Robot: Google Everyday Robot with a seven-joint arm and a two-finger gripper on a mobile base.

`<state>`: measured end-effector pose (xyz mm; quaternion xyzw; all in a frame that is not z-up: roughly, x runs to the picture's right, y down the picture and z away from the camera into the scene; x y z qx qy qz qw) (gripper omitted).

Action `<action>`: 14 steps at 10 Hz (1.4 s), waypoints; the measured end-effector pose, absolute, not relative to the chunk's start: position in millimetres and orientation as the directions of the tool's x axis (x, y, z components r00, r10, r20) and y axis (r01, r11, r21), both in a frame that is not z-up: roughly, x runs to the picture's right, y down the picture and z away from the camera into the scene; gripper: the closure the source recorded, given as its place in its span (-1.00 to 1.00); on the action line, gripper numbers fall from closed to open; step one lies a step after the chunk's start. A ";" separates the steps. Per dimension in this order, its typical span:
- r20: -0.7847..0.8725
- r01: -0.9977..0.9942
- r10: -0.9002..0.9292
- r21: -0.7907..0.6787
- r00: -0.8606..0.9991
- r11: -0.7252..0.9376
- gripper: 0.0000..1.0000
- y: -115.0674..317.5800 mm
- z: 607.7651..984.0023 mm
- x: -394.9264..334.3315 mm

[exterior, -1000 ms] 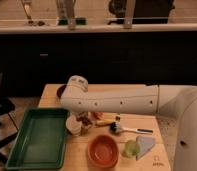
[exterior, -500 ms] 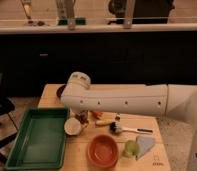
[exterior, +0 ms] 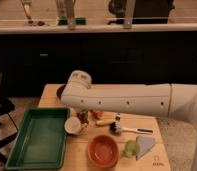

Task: Place grapes in tray

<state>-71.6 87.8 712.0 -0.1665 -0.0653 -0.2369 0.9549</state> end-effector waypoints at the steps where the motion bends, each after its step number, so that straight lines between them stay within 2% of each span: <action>1: 0.191 0.468 -0.429 -0.285 0.883 0.837 0.94 82.4 711.1 -67.1; 8: 0.139 0.471 -0.450 -0.246 0.882 0.847 0.94 37.1 696.1 -50.9; 14: 0.227 0.435 -0.389 -0.215 0.893 0.874 0.94 11.0 686.4 -44.8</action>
